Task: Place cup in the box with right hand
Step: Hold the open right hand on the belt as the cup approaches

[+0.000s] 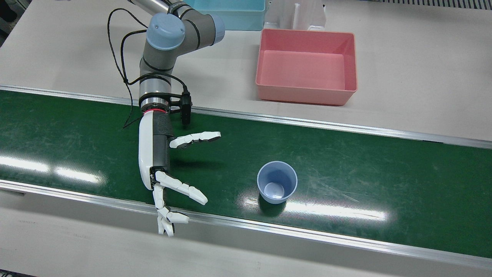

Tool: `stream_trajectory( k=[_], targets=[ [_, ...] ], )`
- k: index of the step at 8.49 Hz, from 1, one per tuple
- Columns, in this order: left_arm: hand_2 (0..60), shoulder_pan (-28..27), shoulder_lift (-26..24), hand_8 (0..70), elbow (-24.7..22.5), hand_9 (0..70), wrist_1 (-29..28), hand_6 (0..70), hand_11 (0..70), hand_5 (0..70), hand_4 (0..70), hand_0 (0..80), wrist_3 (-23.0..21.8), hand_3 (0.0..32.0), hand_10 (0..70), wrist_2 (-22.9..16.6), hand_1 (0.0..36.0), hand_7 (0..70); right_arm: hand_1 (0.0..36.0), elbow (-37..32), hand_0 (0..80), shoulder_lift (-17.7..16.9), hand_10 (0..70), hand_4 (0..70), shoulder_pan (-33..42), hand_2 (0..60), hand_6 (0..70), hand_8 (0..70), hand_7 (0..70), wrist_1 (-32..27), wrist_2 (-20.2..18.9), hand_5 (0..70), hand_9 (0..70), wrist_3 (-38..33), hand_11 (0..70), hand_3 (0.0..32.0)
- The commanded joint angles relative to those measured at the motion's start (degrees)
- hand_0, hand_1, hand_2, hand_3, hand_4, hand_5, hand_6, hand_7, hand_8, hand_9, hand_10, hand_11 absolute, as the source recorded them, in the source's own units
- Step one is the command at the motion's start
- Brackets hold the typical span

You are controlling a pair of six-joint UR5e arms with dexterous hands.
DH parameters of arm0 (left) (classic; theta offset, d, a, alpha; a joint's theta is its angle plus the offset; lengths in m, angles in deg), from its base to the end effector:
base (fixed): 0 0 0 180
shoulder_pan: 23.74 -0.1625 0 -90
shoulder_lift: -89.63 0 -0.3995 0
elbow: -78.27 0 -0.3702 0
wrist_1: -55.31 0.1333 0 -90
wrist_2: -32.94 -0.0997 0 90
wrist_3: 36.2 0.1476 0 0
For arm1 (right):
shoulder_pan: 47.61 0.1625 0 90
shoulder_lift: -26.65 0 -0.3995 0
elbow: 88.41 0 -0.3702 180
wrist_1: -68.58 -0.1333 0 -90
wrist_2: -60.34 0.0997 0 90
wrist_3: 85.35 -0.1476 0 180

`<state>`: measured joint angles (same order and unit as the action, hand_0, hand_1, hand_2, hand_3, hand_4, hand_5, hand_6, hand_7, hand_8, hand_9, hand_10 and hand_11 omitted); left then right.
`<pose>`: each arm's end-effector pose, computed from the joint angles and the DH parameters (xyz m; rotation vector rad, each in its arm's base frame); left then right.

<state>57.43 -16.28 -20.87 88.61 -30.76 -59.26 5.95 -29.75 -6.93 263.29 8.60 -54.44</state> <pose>-0.0376 -0.5893 0.5098 -0.0997 1.9249 -2.2047 -0.3531 -0.5998 0.3134 0.1507 -2.3525 1.6714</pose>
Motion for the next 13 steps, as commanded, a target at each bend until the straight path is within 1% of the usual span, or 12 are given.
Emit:
stream_trajectory(
  k=[1, 2, 3, 4, 5, 6, 7, 8, 10, 11, 12, 13],
  targets=[
    [0.0, 0.0, 0.0, 0.0, 0.0, 0.0, -0.1, 0.0, 0.0, 0.0, 0.0, 0.0, 0.0, 0.0, 0.0, 0.0, 0.0, 0.0, 10.7, -1.4, 46.8, 0.0, 1.0, 35.0, -0.1, 7.9, 6.5, 6.6, 41.4, 1.1, 0.1, 2.1, 13.6, 0.1, 1.6, 6.4],
    [0.0, 0.0, 0.0, 0.0, 0.1, 0.0, -0.1, 0.0, 0.0, 0.0, 0.0, 0.0, 0.0, 0.0, 0.0, 0.0, 0.0, 0.0, 11.0, -1.7, 47.0, 0.1, 0.5, 35.9, -0.1, 7.9, 6.5, 6.7, 41.8, 1.1, 0.1, 2.2, 13.8, 0.1, 0.8, 6.0],
    [0.0, 0.0, 0.0, 0.0, 0.0, 0.0, 0.0, 0.0, 0.0, 0.0, 0.0, 0.0, 0.0, 0.0, 0.0, 0.0, 0.0, 0.0, 10.3, -1.7, 46.5, 0.1, 0.9, 34.5, -0.1, 8.2, 6.4, 6.6, 41.1, 1.1, 0.1, 2.0, 13.7, 0.1, 1.4, 6.6],
    [0.0, 0.0, 0.0, 0.0, 0.0, 0.0, 0.0, 0.0, 0.0, 0.0, 0.0, 0.0, 0.0, 0.0, 0.0, 0.0, 0.0, 0.0, 12.1, -1.7, 47.2, 0.1, 1.1, 32.2, -0.1, 9.7, 6.2, 6.7, 40.0, 1.2, 0.1, 2.6, 13.4, 0.1, 1.9, 7.8],
    [0.0, 0.0, 0.0, 0.0, 0.0, 0.0, 0.0, 0.0, 0.0, 0.0, 0.0, 0.0, 0.0, 0.0, 0.0, 0.0, 0.0, 0.0, 16.6, -1.6, 50.4, 0.1, 1.8, 30.3, -0.1, 11.0, 6.6, 7.3, 39.9, 1.2, 0.0, 4.1, 13.9, 0.1, 3.5, 8.6],
    [0.0, 0.0, 0.0, 0.0, 0.0, 0.0, 0.0, 0.0, 0.0, 0.0, 0.0, 0.0, 0.0, 0.0, 0.0, 0.0, 0.0, 0.0, 19.9, -1.5, 53.7, 0.2, 2.2, 30.0, -0.1, 11.0, 6.9, 7.8, 40.4, 1.2, 0.0, 5.3, 14.4, 0.1, 4.4, 8.8],
    [0.0, 0.0, 0.0, 0.0, 0.0, 0.0, 0.0, 0.0, 0.0, 0.0, 0.0, 0.0, 0.0, 0.0, 0.0, 0.0, 0.0, 0.0, 21.7, -1.5, 56.0, 0.2, 2.2, 30.0, -0.1, 9.5, 7.0, 8.1, 40.4, 1.2, 0.0, 5.9, 14.6, 0.1, 4.5, 8.6],
    [0.0, 0.0, 0.0, 0.0, 0.1, 0.0, 0.0, 0.0, 0.0, 0.0, 0.0, 0.0, 0.0, 0.0, 0.0, 0.0, 0.0, 0.0, 20.1, -1.5, 54.5, 0.2, 1.6, 29.5, -0.1, 8.0, 6.7, 7.8, 40.0, 1.2, 0.0, 5.4, 14.3, 0.1, 3.6, 9.2],
    [0.0, 0.0, 0.0, 0.0, 0.1, 0.0, 0.0, 0.0, 0.0, 0.0, 0.0, 0.0, 0.0, 0.0, 0.0, 0.0, 0.0, 0.0, 17.3, -1.5, 52.3, 0.2, 1.1, 30.5, -0.1, 6.2, 6.6, 7.7, 40.2, 1.3, 0.0, 4.5, 14.3, 0.1, 2.6, 8.8],
    [0.0, 0.0, 0.0, 0.0, 0.0, 0.0, 0.0, 0.0, 0.0, 0.0, 0.0, 0.0, 0.0, 0.0, 0.0, 0.0, 0.0, 0.0, 15.5, -1.6, 50.9, 0.2, 0.9, 30.7, -0.1, 4.9, 6.4, 7.6, 40.1, 1.3, 0.0, 4.0, 14.2, 0.2, 2.1, 9.2],
    [0.0, 0.0, 0.0, 0.0, 0.1, 0.0, 0.0, 0.0, 0.0, 0.0, 0.0, 0.0, 0.0, 0.0, 0.0, 0.0, 0.0, 0.0, 12.4, -1.7, 48.7, 0.2, 0.2, 30.8, -0.2, 2.2, 6.0, 7.2, 39.9, 1.3, 0.0, 3.0, 14.0, 0.2, 0.8, 10.4],
    [0.0, 0.0, 0.0, 0.0, 0.1, 0.0, 0.0, 0.0, 0.0, 0.0, 0.0, 0.0, 0.0, 0.0, 0.0, 0.0, 0.0, 0.0, 5.8, -2.2, 44.1, 0.2, 0.0, 30.7, -0.2, 0.0, 5.3, 6.4, 39.3, 1.3, 0.0, 1.0, 13.3, 0.3, 0.0, 12.0]
  ],
)
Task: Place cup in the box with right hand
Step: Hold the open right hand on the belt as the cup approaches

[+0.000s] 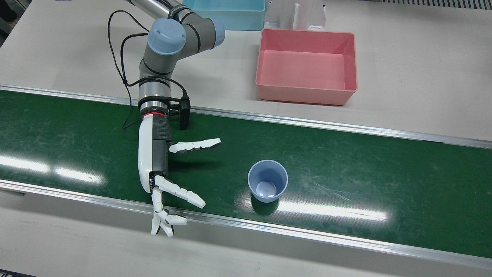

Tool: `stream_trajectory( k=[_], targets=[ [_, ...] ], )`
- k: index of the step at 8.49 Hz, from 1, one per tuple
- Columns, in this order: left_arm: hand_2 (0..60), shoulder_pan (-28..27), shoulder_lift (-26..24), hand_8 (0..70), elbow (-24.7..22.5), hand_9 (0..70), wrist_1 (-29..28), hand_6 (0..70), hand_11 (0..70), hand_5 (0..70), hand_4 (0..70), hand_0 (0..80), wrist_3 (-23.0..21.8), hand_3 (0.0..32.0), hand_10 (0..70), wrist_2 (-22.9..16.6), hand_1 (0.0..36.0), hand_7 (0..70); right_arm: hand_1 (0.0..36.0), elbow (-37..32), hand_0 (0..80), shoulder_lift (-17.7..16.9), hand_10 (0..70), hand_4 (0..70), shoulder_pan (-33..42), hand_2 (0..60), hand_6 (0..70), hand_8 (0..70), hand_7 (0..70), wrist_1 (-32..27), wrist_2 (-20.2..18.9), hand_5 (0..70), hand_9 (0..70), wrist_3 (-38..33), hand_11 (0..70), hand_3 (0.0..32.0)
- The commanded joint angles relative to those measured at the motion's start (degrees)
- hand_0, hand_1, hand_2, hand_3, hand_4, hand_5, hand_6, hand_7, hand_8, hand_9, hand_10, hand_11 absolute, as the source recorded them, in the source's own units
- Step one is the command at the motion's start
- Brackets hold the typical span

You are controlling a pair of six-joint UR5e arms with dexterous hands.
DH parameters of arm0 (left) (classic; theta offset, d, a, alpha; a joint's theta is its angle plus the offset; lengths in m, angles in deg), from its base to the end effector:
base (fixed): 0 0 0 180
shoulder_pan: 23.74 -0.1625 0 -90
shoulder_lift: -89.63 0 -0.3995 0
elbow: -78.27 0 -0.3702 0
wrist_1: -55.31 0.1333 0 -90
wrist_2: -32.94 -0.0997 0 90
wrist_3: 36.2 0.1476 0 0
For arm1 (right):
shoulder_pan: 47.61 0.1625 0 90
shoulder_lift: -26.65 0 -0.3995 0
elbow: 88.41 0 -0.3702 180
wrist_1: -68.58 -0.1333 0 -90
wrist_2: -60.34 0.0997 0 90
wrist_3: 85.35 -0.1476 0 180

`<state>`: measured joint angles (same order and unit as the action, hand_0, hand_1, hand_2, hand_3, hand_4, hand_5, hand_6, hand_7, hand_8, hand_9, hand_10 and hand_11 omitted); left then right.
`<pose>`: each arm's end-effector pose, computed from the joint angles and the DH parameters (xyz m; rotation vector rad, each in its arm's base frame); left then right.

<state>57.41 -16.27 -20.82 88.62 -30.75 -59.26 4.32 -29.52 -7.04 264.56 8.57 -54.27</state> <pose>-0.0374 -0.5893 0.5103 -0.0999 1.9233 -2.2055 -0.3578 -0.6021 0.3264 0.1738 -2.2983 1.6867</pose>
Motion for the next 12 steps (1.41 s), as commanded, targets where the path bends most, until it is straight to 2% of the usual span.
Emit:
stream_trajectory(
  k=[1, 3, 5, 10, 12],
  targets=[
    [0.0, 0.0, 0.0, 0.0, 0.0, 0.0, 0.0, 0.0, 0.0, 0.0, 0.0, 0.0, 0.0, 0.0, 0.0, 0.0, 0.0, 0.0, 5.5, -0.8, 43.7, 0.1, 0.0, 31.1, -0.1, 0.0, 5.3, 6.3, 39.5, 0.0, 0.0, 0.9, 13.3, 0.2, 0.0, 12.0],
    [0.0, 0.0, 0.0, 0.0, 0.0, 0.0, -0.1, 0.0, 0.0, 0.0, 0.0, 0.0, 0.0, 0.0, 0.0, 0.0, 0.0, 0.0, 3.3, -0.9, 40.6, 0.3, 0.0, 31.9, -0.1, 0.0, 5.3, 6.1, 39.6, 0.0, 0.0, 0.2, 13.1, 0.3, 0.0, 10.6],
    [0.0, 0.1, 0.0, 0.0, 0.0, 0.0, -0.1, 0.0, 0.0, 0.0, 0.0, 0.0, 0.0, 0.0, 0.0, 0.0, 0.0, 0.0, 5.8, -0.8, 43.5, 0.7, 0.0, 32.6, -0.1, 1.2, 5.6, 6.3, 40.2, -0.2, 0.3, 0.9, 13.6, 0.2, 0.0, 10.2],
    [0.0, 0.1, 0.0, 0.0, 0.0, 0.0, -0.1, 0.0, 0.0, 0.0, 0.0, 0.0, 0.0, 0.0, 0.0, 0.0, 0.0, 0.0, 4.4, -0.9, 40.6, 0.8, 3.2, 30.1, -0.1, 1.9, 5.7, 6.3, 39.8, -0.7, 0.4, 0.9, 13.5, -0.1, 4.4, 11.2],
    [0.0, 0.0, 0.0, 0.0, 0.0, 0.0, -0.1, 0.0, 0.0, 0.0, 0.0, 0.0, 0.0, 0.0, 0.0, 0.0, 0.0, 0.0, 5.4, -0.9, 42.3, 0.8, 3.0, 31.9, -0.1, 2.5, 6.0, 6.7, 40.9, -0.7, 0.8, 1.1, 13.9, -0.1, 4.1, 10.6]
  ],
)
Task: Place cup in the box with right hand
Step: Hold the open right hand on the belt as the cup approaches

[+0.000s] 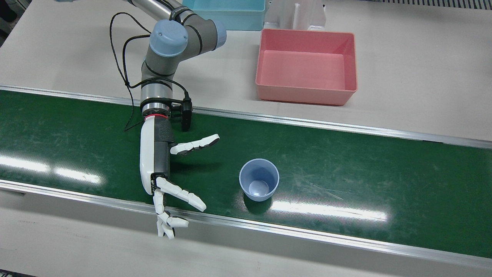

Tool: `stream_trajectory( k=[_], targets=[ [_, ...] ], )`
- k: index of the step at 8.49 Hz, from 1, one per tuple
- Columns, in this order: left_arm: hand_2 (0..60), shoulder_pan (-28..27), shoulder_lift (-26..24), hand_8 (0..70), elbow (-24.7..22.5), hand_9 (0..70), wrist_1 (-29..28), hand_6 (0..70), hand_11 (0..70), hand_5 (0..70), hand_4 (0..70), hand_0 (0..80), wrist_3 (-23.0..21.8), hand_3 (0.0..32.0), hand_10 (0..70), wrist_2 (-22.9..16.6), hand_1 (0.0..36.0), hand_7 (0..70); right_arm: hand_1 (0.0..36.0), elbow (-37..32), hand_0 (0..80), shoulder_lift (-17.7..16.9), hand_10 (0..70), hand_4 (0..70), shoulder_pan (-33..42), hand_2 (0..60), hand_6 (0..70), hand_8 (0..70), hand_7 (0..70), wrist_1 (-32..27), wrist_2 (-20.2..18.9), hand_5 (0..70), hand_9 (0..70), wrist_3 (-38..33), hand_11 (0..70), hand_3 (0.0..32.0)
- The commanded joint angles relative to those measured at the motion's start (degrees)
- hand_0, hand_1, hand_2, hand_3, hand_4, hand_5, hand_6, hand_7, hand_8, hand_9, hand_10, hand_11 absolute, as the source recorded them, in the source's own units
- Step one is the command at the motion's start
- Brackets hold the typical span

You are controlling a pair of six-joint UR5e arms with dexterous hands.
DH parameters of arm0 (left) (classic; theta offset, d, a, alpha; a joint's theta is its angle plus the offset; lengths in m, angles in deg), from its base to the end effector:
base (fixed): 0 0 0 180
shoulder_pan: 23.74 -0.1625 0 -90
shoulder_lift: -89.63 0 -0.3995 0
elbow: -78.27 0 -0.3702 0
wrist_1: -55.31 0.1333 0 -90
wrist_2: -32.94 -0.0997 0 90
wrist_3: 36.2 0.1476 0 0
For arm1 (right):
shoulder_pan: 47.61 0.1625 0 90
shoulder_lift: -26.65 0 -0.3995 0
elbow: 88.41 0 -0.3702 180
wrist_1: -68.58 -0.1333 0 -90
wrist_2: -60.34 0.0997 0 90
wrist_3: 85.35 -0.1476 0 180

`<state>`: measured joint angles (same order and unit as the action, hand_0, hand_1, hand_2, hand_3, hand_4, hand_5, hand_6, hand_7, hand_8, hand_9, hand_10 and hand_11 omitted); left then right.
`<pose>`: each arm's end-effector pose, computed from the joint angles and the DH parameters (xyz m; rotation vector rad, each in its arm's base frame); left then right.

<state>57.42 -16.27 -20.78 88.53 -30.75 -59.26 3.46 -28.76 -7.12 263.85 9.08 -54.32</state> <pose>-0.0375 -0.5895 0.5104 -0.0997 1.9243 -2.2048 -0.3614 -0.6053 0.3227 0.1737 -2.3121 1.6901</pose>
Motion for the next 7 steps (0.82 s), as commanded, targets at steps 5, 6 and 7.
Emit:
stream_trajectory(
  k=[5, 6, 7],
  targets=[
    [0.0, 0.0, 0.0, 0.0, 0.0, 0.0, 0.0, 0.0, 0.0, 0.0, 0.0, 0.0, 0.0, 0.0, 0.0, 0.0, 0.0, 0.0, 5.5, -0.1, 42.5, -0.1, 2.5, 31.4, -0.3, 2.3, 5.8, 6.9, 40.1, 0.1, 0.3, 1.2, 14.0, 0.2, 3.4, 10.6],
    [0.0, 0.0, 0.0, 0.0, 0.0, 0.0, 0.0, 0.0, 0.0, 0.0, 0.0, 0.0, 0.0, 0.0, 0.0, 0.0, 0.0, 0.0, 5.8, -0.1, 43.0, -0.2, 2.6, 32.1, -0.3, 2.9, 5.9, 7.0, 40.6, 0.1, 0.3, 1.2, 14.2, 0.2, 3.6, 10.4],
    [0.0, 0.1, 0.0, 0.0, 0.0, 0.0, 0.0, 0.0, 0.0, 0.0, 0.0, 0.0, 0.0, 0.0, 0.0, 0.0, 0.0, 0.0, 5.4, -0.1, 42.3, -0.1, 2.6, 32.4, -0.3, 3.0, 6.0, 7.1, 40.7, 0.1, 0.3, 1.1, 14.3, 0.2, 3.5, 10.0]
  ],
)
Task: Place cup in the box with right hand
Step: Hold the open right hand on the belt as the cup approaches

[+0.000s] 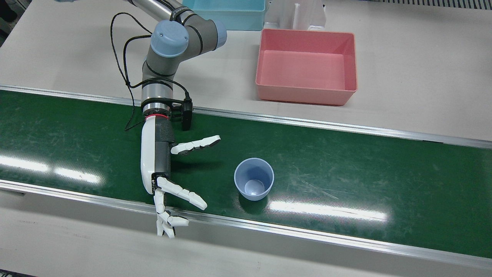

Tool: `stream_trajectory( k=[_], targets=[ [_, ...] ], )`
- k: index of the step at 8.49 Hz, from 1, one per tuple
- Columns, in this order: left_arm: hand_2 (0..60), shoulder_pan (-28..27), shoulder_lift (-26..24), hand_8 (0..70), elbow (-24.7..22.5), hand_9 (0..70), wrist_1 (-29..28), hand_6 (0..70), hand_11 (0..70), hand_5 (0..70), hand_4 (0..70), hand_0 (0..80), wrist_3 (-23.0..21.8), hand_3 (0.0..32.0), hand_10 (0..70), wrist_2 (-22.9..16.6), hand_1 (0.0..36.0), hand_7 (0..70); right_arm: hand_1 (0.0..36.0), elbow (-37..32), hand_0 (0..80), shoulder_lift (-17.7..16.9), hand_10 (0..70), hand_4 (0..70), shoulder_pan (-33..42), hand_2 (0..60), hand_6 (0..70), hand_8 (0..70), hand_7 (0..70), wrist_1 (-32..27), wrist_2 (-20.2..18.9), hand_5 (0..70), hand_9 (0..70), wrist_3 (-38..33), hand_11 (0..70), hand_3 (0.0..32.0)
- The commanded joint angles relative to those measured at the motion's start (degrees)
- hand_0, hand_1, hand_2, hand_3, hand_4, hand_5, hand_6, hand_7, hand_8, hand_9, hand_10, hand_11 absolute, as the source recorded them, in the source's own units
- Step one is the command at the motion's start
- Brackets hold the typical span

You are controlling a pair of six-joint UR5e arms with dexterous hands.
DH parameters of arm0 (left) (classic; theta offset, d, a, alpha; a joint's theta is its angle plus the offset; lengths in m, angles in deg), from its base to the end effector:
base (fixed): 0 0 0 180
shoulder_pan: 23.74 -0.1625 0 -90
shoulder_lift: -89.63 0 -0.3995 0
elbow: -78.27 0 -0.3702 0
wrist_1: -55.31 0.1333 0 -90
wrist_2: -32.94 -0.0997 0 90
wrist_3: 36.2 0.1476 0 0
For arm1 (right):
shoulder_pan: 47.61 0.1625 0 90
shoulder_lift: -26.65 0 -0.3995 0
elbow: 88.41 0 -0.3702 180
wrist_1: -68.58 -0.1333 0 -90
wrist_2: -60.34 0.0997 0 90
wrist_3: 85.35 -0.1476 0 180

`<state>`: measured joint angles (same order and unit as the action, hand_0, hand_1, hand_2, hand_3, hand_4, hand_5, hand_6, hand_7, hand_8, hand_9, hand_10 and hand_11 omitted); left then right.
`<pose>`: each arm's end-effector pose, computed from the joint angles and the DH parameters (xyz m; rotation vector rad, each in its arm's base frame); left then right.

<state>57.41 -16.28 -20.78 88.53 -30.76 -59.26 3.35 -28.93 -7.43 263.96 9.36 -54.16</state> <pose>-0.0374 -0.5895 0.5103 -0.1001 1.9245 -2.2046 -0.3638 -0.6033 0.3260 0.1780 -2.3025 1.6930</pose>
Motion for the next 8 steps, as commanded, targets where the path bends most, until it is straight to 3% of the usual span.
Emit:
stream_trajectory(
  k=[1, 8],
  targets=[
    [0.0, 0.0, 0.0, 0.0, 0.0, 0.0, 0.0, 0.0, 0.0, 0.0, 0.0, 0.0, 0.0, 0.0, 0.0, 0.0, 0.0, 0.0, 5.6, 0.0, 42.6, 0.0, 2.5, 32.2, 0.0, 2.6, 6.0, 7.0, 40.6, 0.1, 0.0, 1.1, 14.2, 0.0, 3.4, 9.8],
    [0.0, 0.0, 0.0, 0.0, 0.0, 0.0, 0.0, 0.0, 0.0, 0.0, 0.0, 0.0, 0.0, 0.0, 0.0, 0.0, 0.0, 0.0, 9.5, -0.1, 47.0, 0.2, 0.2, 37.1, 0.0, 2.9, 6.5, 7.5, 43.1, 1.4, 0.9, 1.9, 15.2, 0.1, 0.4, 8.4]
  ],
)
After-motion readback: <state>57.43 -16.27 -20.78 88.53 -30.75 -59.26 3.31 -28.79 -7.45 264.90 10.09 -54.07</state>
